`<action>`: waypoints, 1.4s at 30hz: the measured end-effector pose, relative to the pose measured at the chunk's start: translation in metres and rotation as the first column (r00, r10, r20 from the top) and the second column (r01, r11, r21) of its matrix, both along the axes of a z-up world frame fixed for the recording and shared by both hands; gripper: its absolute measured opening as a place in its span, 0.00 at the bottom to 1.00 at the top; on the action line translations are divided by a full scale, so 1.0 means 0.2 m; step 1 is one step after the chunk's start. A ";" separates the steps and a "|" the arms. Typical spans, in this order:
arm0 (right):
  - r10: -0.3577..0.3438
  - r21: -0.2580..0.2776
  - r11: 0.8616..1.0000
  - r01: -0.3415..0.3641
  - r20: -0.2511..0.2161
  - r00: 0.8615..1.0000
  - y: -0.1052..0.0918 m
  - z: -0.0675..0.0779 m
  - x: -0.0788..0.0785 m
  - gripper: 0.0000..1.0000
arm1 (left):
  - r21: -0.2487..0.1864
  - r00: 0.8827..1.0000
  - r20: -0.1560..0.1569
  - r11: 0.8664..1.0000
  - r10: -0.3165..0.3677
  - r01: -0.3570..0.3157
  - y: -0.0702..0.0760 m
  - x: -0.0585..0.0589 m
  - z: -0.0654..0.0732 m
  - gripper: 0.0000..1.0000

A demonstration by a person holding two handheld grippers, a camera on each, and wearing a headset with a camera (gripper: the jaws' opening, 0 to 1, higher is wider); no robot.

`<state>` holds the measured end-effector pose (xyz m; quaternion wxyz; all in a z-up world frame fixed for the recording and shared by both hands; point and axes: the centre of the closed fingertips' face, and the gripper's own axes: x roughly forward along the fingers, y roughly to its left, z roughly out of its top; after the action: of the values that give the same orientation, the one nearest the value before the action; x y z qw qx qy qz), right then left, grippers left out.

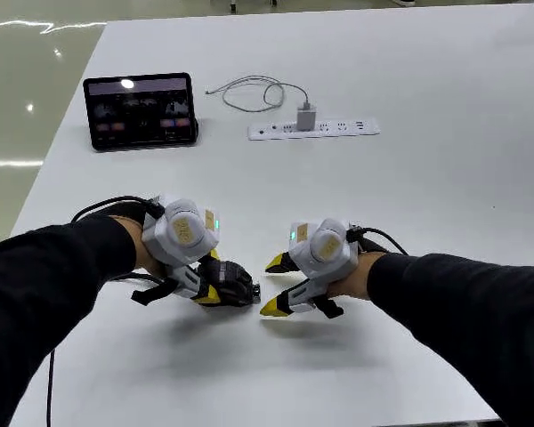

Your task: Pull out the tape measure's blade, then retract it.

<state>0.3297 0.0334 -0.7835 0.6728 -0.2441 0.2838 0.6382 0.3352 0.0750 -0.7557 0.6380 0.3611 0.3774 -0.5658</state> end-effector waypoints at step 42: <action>0.074 -0.081 0.994 -0.073 0.003 0.997 -0.01 -0.05 0.01 0.08 | -0.020 1.000 -0.012 1.000 0.014 -0.014 0.01 0.00 0.00 0.29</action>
<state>0.3309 0.0317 -0.7937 0.6394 -0.2832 0.2981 0.6497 0.3344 0.0761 -0.7561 0.6433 0.3487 0.3780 -0.5672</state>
